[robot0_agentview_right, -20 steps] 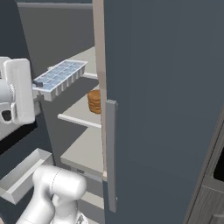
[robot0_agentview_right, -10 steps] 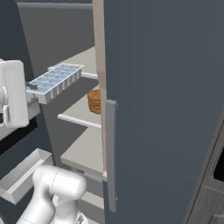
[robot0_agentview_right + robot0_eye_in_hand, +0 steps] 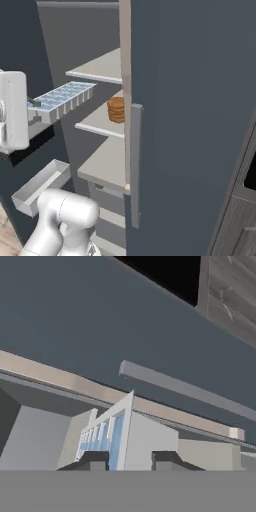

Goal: Open the freezer door, pick up the ice cube tray from the freezer, and place it on the dining counter.

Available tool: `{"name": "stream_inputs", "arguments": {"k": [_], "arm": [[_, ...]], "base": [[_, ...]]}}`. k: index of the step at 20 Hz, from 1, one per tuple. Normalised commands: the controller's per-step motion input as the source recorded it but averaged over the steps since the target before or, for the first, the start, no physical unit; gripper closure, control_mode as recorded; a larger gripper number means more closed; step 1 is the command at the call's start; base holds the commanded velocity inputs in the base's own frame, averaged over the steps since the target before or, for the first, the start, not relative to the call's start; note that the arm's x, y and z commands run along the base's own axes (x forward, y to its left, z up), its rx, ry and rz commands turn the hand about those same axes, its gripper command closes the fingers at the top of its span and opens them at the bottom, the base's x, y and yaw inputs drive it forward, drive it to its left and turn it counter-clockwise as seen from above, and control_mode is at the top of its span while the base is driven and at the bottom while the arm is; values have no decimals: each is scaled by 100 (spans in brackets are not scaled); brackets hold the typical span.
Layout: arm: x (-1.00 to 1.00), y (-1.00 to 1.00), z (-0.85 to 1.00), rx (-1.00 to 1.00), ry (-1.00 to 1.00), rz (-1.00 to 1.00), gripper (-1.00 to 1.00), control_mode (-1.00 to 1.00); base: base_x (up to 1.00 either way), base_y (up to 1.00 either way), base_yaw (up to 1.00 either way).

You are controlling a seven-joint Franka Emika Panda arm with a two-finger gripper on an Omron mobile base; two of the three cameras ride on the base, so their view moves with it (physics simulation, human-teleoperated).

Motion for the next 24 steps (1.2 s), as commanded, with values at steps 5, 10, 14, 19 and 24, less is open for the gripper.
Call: {"name": "stream_inputs", "arguments": {"k": [5,10,14,19,24], "arm": [[0,0,0,0,0,0,100,100],[0,0,0,0,0,0,100,100],[0,0,0,0,0,0,100,100],[0,0,0,0,0,0,100,100],[0,0,0,0,0,0,100,100]], "base": [[-100,0,5],[-63,-31,41],[-52,-75,71],[-63,-83,66],[-70,-71,58]]}}
